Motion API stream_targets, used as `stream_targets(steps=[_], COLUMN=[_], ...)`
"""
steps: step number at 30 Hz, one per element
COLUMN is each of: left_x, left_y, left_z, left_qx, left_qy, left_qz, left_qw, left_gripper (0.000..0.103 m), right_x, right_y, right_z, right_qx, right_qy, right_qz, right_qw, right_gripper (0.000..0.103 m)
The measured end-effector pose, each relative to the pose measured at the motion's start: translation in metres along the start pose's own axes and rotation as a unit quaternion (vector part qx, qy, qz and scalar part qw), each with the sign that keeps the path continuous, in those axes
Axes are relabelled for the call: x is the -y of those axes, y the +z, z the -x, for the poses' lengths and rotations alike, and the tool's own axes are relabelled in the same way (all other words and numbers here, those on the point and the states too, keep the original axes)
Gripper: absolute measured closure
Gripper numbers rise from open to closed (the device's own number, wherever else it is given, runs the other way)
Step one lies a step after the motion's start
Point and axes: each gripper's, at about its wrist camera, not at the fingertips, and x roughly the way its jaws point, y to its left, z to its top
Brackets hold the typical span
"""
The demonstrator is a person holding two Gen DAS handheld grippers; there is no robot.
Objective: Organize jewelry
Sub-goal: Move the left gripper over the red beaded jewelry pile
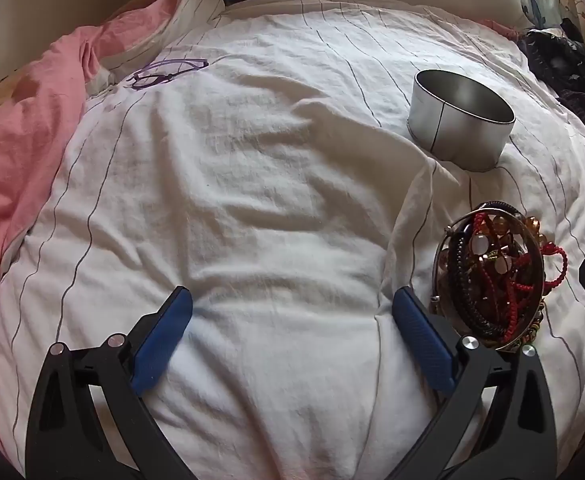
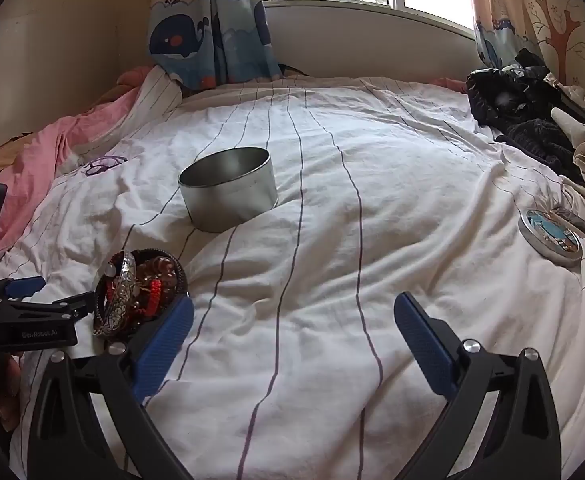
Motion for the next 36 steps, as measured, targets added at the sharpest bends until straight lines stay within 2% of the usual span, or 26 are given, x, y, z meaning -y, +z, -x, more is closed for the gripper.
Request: stream_targets(steps=[3, 4, 7, 11, 14, 18, 22, 26, 31, 36], left_x=[0.002, 0.002, 0.002, 0.000, 0.009, 0.021, 0.025, 0.021, 0.020, 0.023], left_y=[-0.002, 0.001, 0.000, -0.001, -0.002, -0.005, -0.001, 0.005, 0.008, 0.008], left_z=[0.003, -0.002, 0.002, 0.025, 0.040, 0.044, 0.041, 0.038, 0.030, 0.022], left_qx=[0.004, -0.011, -0.004, 0.032, 0.058, 0.074, 0.073, 0.070, 0.059, 0.047], left_qy=[0.006, 0.000, -0.010, -0.053, -0.083, -0.086, -0.110, -0.110, -0.114, -0.147], left_qz=[-0.004, -0.001, 0.004, 0.000, -0.026, -0.048, -0.047, -0.035, -0.030, -0.037], left_qw=[1.0000, 0.9999, 0.9999, 0.9981, 0.9946, 0.9924, 0.9901, 0.9909, 0.9912, 0.9874], left_gripper=[0.006, 0.006, 0.006, 0.006, 0.006, 0.007, 0.016, 0.021, 0.037, 0.055], right_x=[-0.002, 0.002, 0.004, -0.001, 0.002, 0.003, 0.003, 0.003, 0.004, 0.003], right_y=[-0.001, 0.000, 0.000, 0.000, 0.001, 0.001, 0.001, 0.001, 0.001, 0.001], right_z=[0.003, -0.006, -0.005, 0.000, -0.001, -0.001, -0.001, -0.001, -0.001, -0.002], right_qx=[-0.006, -0.016, -0.010, -0.003, -0.001, -0.003, -0.005, -0.005, -0.005, -0.006], right_qy=[-0.004, 0.004, 0.006, -0.001, -0.002, -0.005, -0.005, -0.005, -0.005, -0.005], right_qz=[-0.003, -0.011, -0.011, -0.006, -0.006, -0.007, -0.006, -0.008, -0.008, -0.008], right_qw=[1.000, 1.000, 1.000, 1.000, 1.000, 1.000, 1.000, 1.000, 1.000, 1.000], right_gripper=[0.006, 0.006, 0.007, 0.006, 0.006, 0.006, 0.006, 0.006, 0.006, 0.006])
